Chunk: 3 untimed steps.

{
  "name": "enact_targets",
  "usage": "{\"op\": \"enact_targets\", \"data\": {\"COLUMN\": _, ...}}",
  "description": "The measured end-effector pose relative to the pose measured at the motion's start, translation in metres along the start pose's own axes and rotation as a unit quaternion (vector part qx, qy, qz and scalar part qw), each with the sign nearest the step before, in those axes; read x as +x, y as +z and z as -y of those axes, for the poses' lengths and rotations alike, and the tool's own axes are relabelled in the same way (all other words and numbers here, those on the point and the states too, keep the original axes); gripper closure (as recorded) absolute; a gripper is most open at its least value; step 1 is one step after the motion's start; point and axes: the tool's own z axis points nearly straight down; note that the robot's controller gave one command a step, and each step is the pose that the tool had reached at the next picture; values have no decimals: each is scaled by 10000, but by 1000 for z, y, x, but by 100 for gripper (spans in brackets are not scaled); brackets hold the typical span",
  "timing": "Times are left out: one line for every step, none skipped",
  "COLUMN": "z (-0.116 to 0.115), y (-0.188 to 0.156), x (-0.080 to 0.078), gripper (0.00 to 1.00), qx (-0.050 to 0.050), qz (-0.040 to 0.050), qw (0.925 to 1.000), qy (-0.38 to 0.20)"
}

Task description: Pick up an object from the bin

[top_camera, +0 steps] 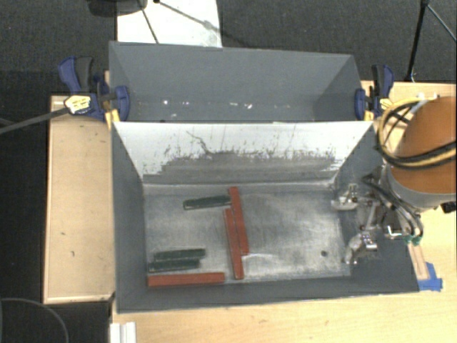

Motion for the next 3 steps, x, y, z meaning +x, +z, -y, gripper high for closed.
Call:
{"op": "enact_targets", "data": {"z": 0, "y": -4, "x": -2, "gripper": 0, "qx": 6, "qz": 41, "qw": 10000, "qy": -18}}
{"op": "enact_targets", "data": {"z": -16, "y": 52, "x": -4, "gripper": 0, "qx": 11, "qz": 73, "qw": 10000, "qy": -44}}
{"op": "enact_targets", "data": {"z": -53, "y": 71, "x": -13, "gripper": 0, "qx": 0, "qz": 15, "qw": 9991, "qy": 412}}
